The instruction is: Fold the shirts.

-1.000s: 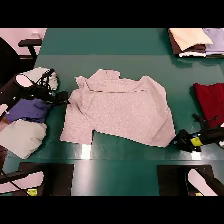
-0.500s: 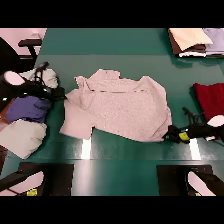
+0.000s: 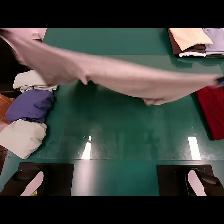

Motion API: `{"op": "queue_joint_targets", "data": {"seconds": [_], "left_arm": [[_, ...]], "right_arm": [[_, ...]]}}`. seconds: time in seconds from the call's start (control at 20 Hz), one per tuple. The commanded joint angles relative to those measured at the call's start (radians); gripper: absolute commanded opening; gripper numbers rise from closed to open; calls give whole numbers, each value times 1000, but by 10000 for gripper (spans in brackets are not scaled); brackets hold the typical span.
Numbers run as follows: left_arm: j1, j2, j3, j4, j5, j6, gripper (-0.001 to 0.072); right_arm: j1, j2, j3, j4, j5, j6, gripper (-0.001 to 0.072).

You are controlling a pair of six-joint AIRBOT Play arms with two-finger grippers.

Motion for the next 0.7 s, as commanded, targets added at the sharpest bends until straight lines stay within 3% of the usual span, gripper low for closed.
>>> {"op": "queue_joint_targets", "data": {"seconds": [0.0,0.15,0.35,0.65], "left_arm": [[0,60,282,4,-20,-81,18],[0,59,415,4,-17,-122,18],[0,51,378,6,-49,-132,18],[0,-99,37,5,-200,-127,18]], "right_arm": [[-86,7,330,-20,58,-11,8],[-121,-74,576,-18,137,-11,8],[-121,-186,756,-16,212,18,8],[-18,-321,462,29,241,39,8]]}}
